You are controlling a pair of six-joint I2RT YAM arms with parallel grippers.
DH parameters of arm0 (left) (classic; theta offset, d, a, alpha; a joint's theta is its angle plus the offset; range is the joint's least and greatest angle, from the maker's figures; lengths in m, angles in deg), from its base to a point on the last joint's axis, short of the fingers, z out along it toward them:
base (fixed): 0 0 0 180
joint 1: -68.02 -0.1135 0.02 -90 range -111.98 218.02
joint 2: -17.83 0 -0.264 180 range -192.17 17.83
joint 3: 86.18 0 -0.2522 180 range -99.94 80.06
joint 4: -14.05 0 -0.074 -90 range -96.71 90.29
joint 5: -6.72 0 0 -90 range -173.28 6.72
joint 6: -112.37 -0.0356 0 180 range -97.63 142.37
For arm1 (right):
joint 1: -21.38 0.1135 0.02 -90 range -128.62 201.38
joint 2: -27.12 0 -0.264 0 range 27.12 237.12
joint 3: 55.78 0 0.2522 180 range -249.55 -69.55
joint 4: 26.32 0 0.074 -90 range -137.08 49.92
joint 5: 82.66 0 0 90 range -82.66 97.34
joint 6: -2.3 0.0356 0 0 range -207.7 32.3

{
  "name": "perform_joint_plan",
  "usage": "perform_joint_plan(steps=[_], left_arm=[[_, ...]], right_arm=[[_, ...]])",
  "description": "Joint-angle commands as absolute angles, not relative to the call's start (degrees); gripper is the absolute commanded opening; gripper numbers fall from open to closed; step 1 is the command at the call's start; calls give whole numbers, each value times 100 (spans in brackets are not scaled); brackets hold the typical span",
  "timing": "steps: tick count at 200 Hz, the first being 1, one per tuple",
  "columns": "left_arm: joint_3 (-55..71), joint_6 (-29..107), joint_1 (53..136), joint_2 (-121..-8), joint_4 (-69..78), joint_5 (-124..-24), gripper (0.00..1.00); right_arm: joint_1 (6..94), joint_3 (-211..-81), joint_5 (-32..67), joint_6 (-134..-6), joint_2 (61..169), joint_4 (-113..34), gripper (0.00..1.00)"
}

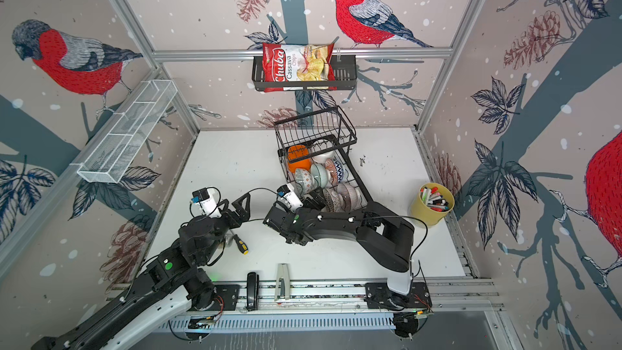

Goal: Load the bowls into the dish rack
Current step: 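Open the right gripper and lift it away from the cream bowl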

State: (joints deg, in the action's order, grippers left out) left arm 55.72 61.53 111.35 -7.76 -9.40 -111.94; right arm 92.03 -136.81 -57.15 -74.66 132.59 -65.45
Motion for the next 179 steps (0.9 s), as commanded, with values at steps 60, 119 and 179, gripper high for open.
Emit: perform_joint_plan(steps=[60, 119, 179], left_arm=[[5457, 6190, 11134, -817, -1022, -11357, 97], [5187, 6213, 11134, -1008, -1361, -11669, 97], [4809, 6236, 11044, -1324, -1743, -12170, 96]], right_arm=[[9275, -13801, -5032, -7522, 12869, -6184, 99], [9209, -14010, -4812, -7663, 12267, -6178, 99], [8559, -13764, -4396, -7121, 11543, -6664, 99]])
